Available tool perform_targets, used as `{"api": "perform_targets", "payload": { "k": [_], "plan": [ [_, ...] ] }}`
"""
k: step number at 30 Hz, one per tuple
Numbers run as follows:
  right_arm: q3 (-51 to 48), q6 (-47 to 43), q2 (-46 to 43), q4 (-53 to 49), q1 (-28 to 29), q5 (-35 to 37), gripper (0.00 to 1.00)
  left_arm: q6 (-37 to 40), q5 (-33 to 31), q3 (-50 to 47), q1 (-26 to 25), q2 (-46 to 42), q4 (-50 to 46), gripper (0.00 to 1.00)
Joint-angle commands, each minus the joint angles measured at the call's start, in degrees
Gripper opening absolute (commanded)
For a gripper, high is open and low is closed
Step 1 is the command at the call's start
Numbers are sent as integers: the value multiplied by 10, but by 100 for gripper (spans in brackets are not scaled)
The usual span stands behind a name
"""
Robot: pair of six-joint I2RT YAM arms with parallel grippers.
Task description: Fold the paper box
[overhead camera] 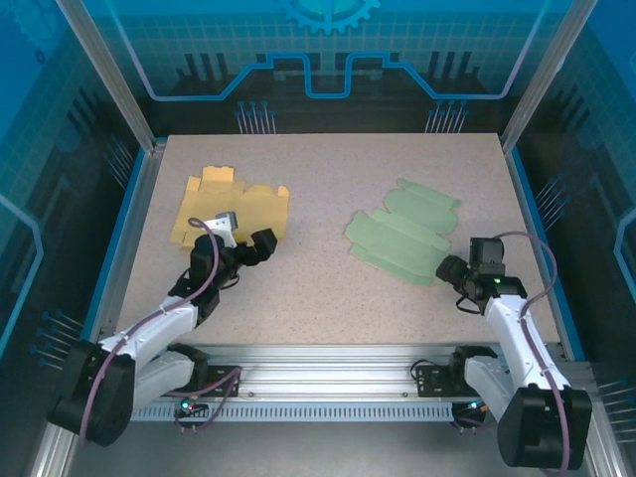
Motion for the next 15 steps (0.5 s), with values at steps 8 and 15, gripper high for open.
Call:
{"api": "perform_targets", "payload": {
  "k": [8, 15],
  "plan": [
    [27, 28, 161, 93, -18, -106, 64, -56, 36, 25, -4, -10, -18, 99],
    [41, 46, 221, 153, -14, -153, 51, -59, 52, 31, -4, 8, -13, 99]
  ]
}}
